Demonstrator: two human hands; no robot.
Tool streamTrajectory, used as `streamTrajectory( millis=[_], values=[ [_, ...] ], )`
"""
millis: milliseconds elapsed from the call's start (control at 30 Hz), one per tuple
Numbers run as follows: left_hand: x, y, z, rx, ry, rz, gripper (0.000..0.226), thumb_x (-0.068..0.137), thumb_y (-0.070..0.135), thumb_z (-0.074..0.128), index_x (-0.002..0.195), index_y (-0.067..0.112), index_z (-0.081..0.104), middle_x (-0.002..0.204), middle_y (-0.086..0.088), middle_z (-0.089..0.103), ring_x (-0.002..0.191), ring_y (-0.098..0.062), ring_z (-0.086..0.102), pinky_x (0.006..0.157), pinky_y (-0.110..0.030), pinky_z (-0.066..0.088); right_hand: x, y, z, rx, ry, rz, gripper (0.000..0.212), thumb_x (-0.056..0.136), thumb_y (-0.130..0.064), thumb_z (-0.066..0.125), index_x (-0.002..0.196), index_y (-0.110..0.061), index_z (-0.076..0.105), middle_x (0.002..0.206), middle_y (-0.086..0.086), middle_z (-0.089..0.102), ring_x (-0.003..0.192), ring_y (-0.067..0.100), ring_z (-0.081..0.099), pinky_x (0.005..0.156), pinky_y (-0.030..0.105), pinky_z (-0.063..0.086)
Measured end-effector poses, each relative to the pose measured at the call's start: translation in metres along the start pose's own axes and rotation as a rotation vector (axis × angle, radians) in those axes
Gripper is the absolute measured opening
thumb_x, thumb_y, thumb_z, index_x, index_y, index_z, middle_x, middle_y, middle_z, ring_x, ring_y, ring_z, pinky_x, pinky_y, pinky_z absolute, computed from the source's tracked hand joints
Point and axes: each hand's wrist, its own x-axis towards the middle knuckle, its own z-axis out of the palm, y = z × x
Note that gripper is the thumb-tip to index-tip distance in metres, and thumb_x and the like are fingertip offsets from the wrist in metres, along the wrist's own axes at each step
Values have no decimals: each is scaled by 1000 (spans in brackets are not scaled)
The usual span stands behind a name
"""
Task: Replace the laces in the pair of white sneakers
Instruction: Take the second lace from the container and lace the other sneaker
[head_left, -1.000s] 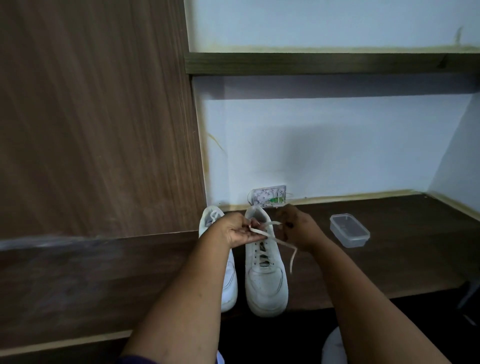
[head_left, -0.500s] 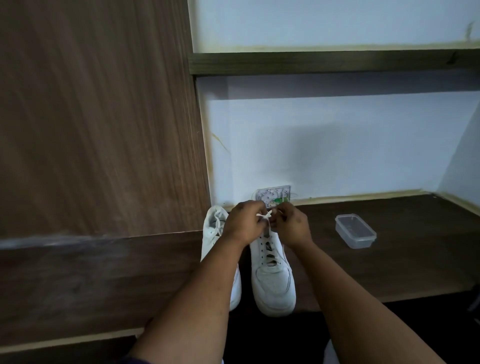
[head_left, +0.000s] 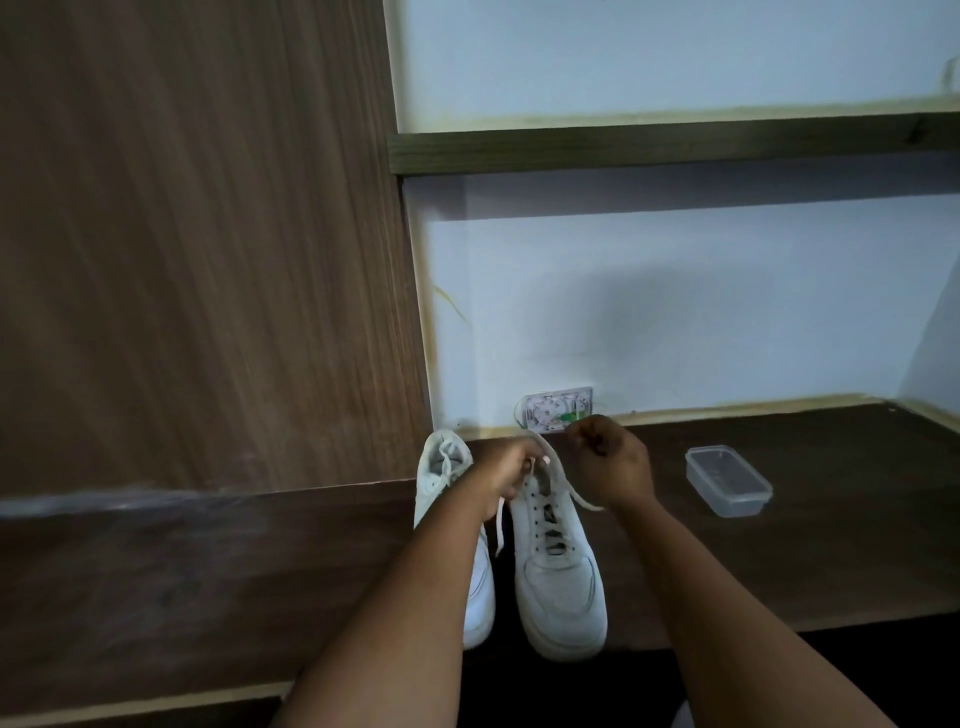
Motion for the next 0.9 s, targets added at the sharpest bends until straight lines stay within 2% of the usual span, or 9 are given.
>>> streamTrajectory(
  millis=[33, 133, 267, 467, 600, 667, 767, 833, 900],
  values=[
    [1, 0, -2, -83, -15, -50, 18, 89, 17, 51, 72, 19, 57, 60, 5, 43, 43, -5, 28, 43, -19, 16, -3, -1, 0, 21, -87, -14, 13, 82, -2, 63, 88, -12, 69, 79, -6, 68, 71, 0, 63, 69, 9, 48],
    [2, 0, -5, -76, 5, -50, 15, 91, 18, 54, 75, 19, 55, 64, 3, 40, 41, -4, 27, 40, -17, 14, -10, 2, 7, 41, -176, -120, 23, 75, 6, 66, 95, -6, 72, 84, 5, 73, 79, 17, 70, 78, 36, 58],
    [2, -2, -6, 59, -15, -7, 15, 91, 20, 58, 76, 21, 59, 67, 4, 46, 53, -7, 35, 46, -20, 24, -10, -2, 4, -91, -142, -163, 30, 73, 1, 69, 101, -10, 71, 79, 5, 72, 72, 18, 66, 65, 2, 42],
    [2, -5, -9, 127, -63, 10, 11, 92, 24, 62, 81, 22, 62, 73, 5, 53, 65, -7, 39, 55, -22, 27, -13, -2, 4, -138, -150, -147, 24, 71, -18, 80, 94, -15, 71, 64, -9, 61, 58, 4, 55, 59, -1, 37],
    [2, -8, -11, 150, -70, 43, 20, 95, 29, 60, 77, 21, 56, 67, 7, 47, 53, -4, 35, 48, -20, 25, -12, -5, 2, -205, -173, -205, 14, 77, -13, 75, 91, -9, 74, 67, -7, 64, 65, 8, 53, 60, -1, 32],
    [-1, -8, -11, 199, -88, 72, 16, 93, 29, 62, 85, 15, 62, 64, 7, 47, 49, -2, 35, 46, -19, 27, -8, -6, -4, -208, -288, -148, 14, 78, -16, 73, 91, -13, 73, 77, -3, 67, 71, 10, 58, 64, 2, 37],
    [-4, -7, -10, 285, -101, 116, 15, 93, 25, 64, 95, 10, 65, 66, 6, 47, 55, -5, 35, 47, -19, 28, -3, -9, -19, 25, -448, 113, 13, 82, -18, 58, 85, -15, 70, 77, 2, 67, 71, 17, 61, 65, 27, 48],
    [-6, -5, -10, 300, -101, 127, 10, 94, 21, 62, 88, 13, 66, 66, 7, 49, 56, -4, 36, 45, -15, 30, 1, -9, -32, 181, -420, 258, 20, 87, -4, 46, 82, -11, 64, 69, 4, 57, 60, 14, 52, 55, 25, 40],
    [-8, -3, -10, 335, -123, 131, 12, 94, 21, 62, 88, 12, 68, 65, 6, 50, 52, -4, 35, 44, -16, 29, 7, -2, -49, 28, -370, 301, 27, 91, -3, 41, 76, -12, 61, 70, 7, 54, 57, 12, 50, 54, 24, 38]
  ],
)
